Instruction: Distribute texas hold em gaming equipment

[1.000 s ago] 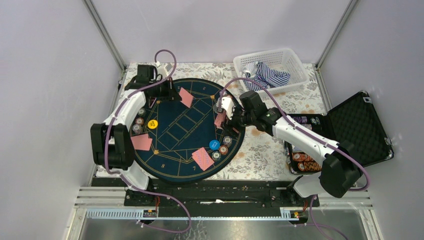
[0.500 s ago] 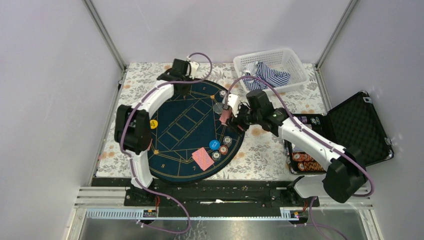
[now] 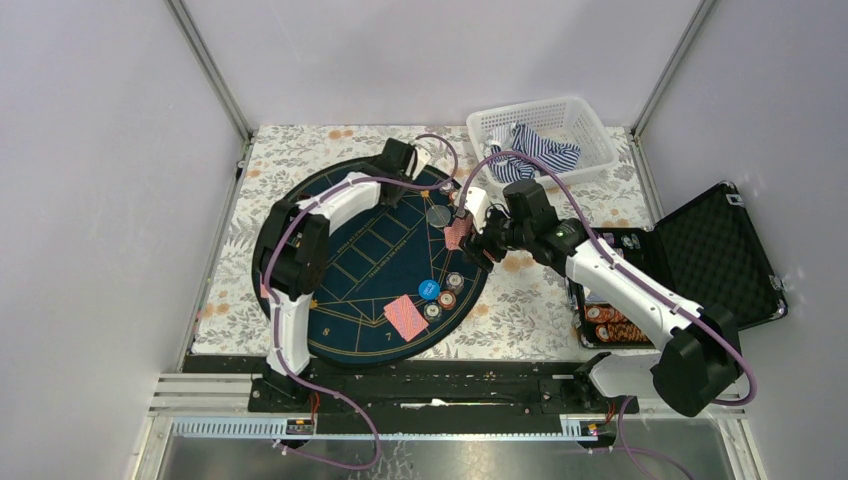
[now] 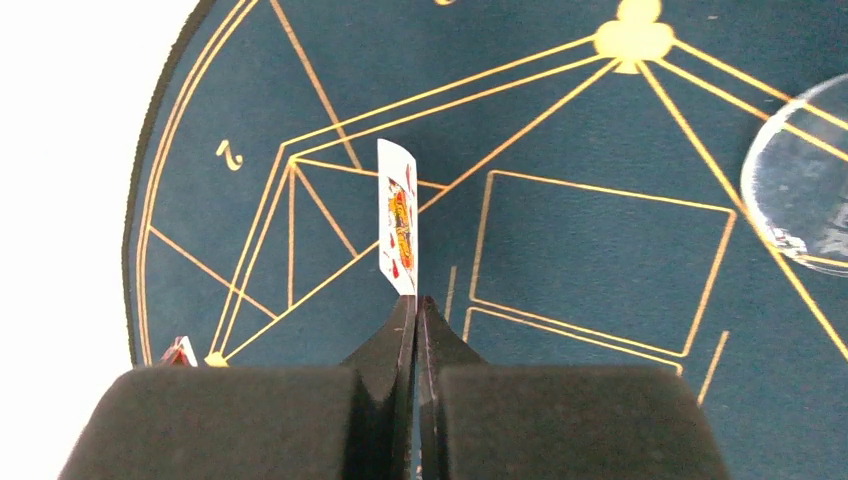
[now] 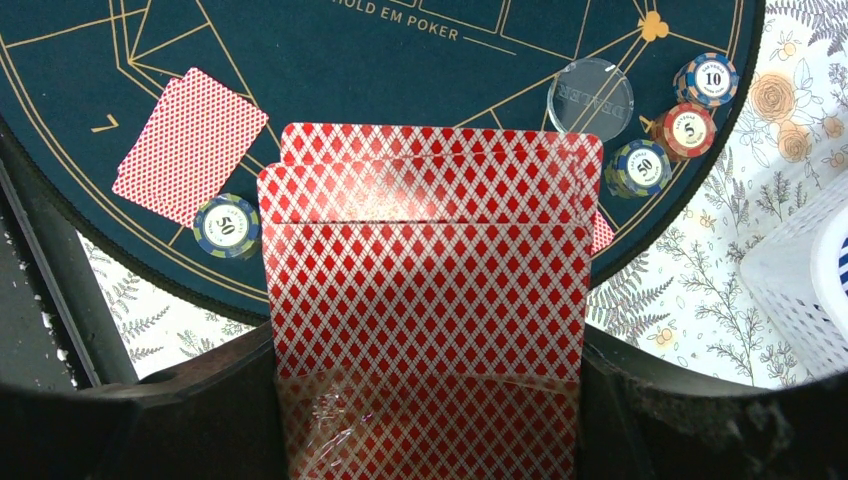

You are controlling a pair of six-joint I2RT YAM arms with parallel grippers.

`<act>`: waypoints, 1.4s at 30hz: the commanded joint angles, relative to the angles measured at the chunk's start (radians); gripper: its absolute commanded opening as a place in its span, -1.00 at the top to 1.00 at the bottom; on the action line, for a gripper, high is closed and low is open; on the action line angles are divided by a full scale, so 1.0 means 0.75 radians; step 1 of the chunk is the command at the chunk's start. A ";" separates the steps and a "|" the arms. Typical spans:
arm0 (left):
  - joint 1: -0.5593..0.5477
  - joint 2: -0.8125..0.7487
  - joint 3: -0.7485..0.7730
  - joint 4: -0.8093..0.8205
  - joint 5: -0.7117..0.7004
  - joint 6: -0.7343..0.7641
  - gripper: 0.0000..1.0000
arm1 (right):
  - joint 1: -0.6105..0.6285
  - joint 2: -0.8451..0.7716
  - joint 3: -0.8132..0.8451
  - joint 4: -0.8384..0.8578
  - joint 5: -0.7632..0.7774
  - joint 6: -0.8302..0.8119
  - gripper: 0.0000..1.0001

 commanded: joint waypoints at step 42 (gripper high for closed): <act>0.266 -0.397 -0.184 -0.065 1.205 -0.415 -0.16 | -0.009 0.053 0.072 0.010 -0.078 -0.003 1.00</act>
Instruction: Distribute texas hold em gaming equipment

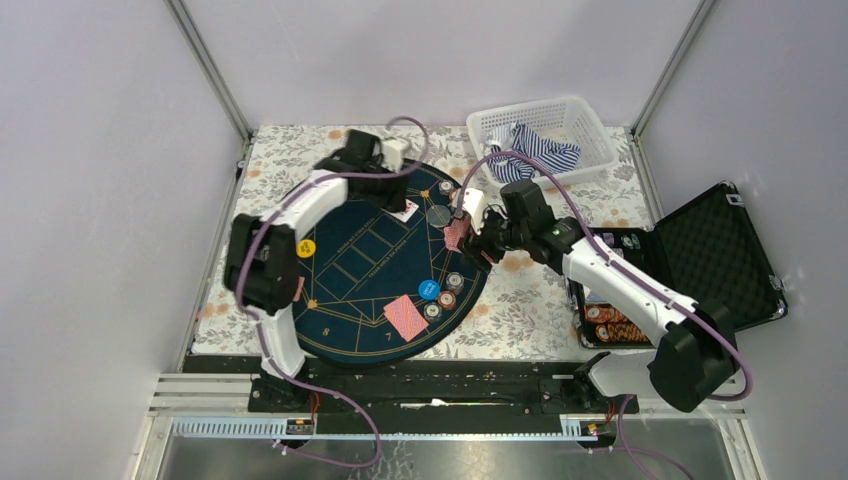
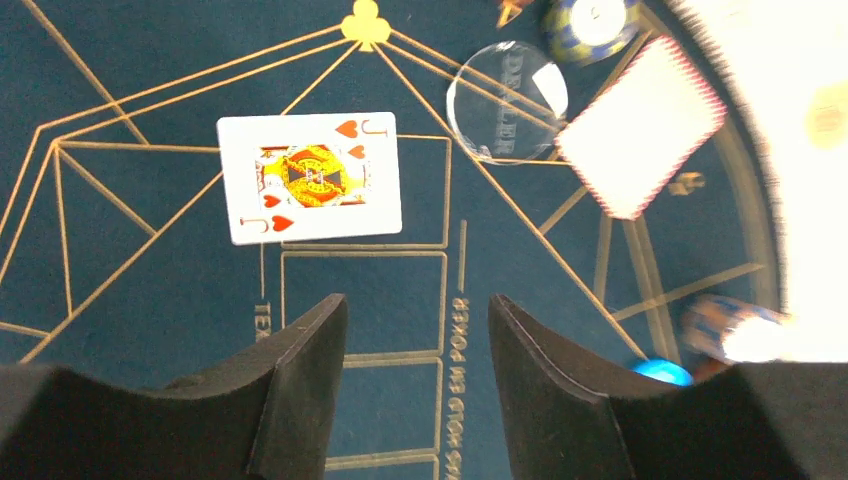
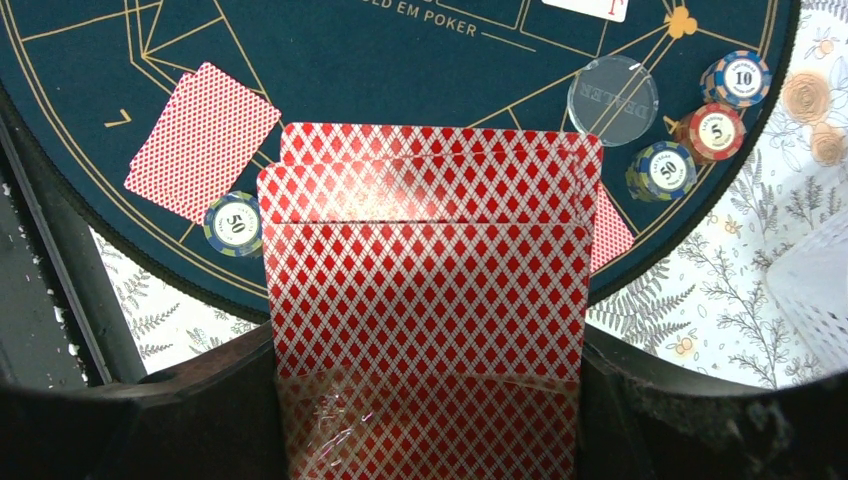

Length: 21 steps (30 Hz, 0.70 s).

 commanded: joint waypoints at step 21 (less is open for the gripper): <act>-0.053 -0.490 -0.415 0.436 1.035 -0.731 -0.34 | 0.039 0.087 0.087 0.012 -0.083 0.003 1.00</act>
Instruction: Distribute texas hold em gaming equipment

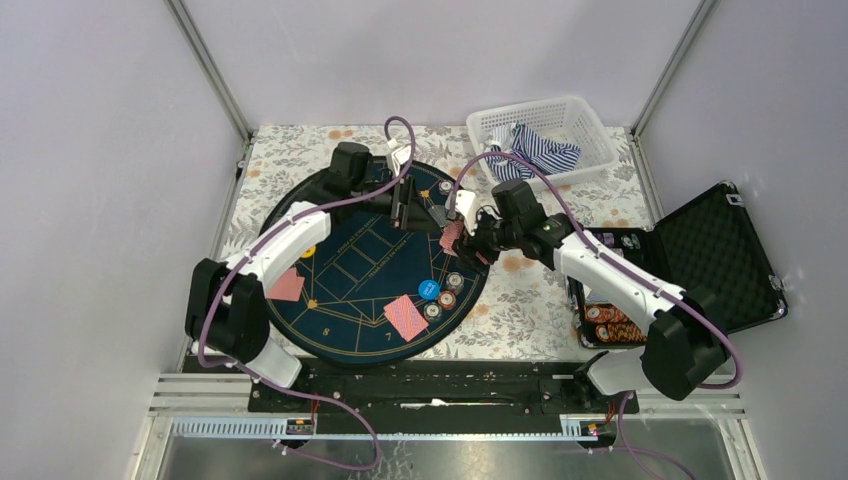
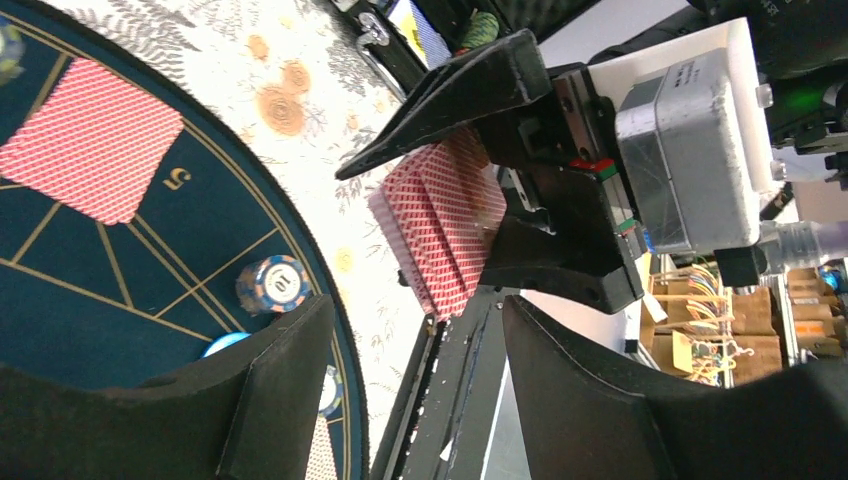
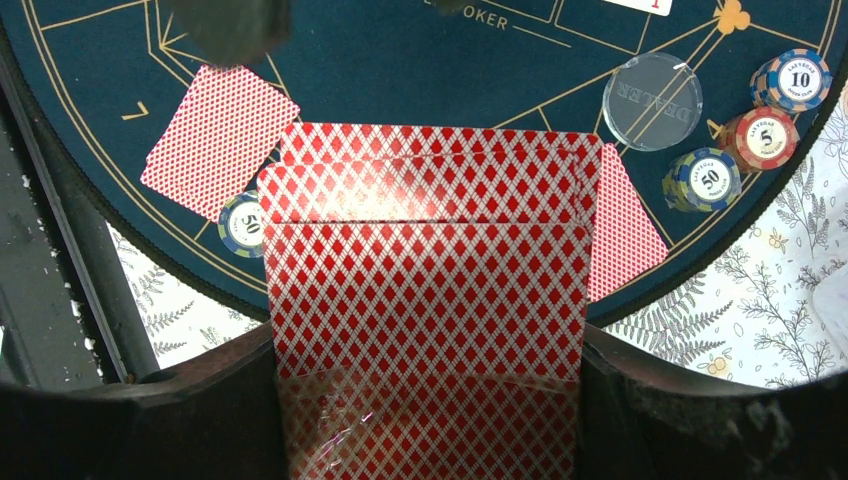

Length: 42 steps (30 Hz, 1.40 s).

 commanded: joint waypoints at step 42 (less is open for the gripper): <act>-0.015 -0.072 -0.069 0.092 0.073 -0.050 0.04 | 0.041 -0.014 0.052 0.058 -0.006 -0.003 1.00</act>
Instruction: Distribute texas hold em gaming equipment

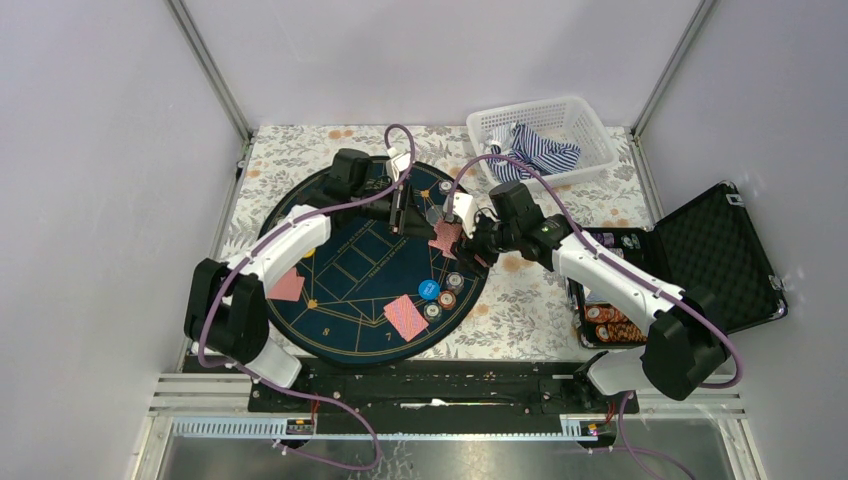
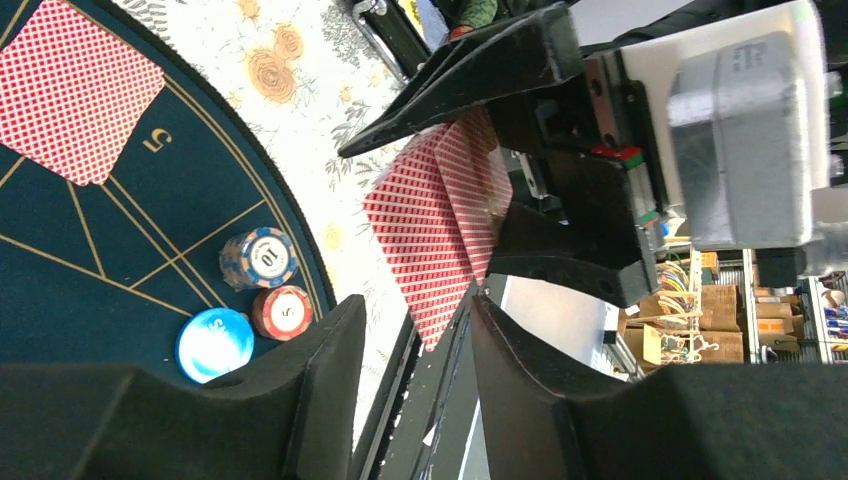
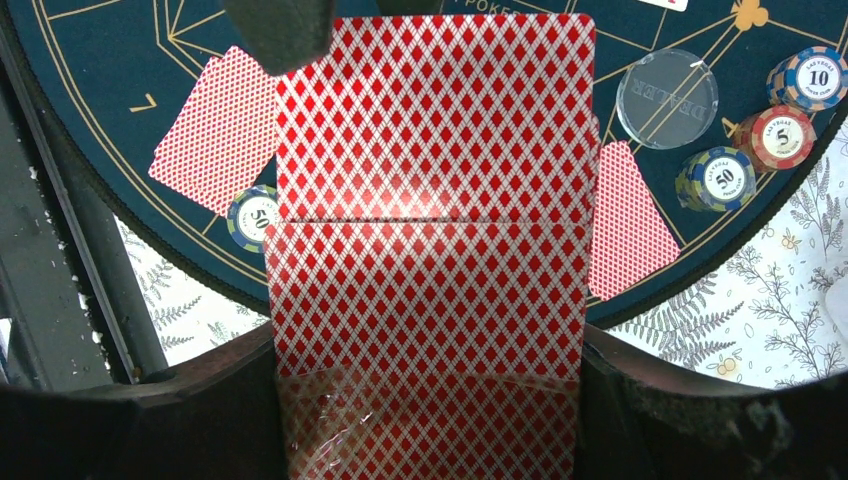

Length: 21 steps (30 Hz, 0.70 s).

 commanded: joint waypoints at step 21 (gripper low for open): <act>0.079 -0.093 -0.010 0.039 -0.049 -0.037 0.65 | 0.038 -0.042 -0.005 0.224 -0.045 -0.009 1.00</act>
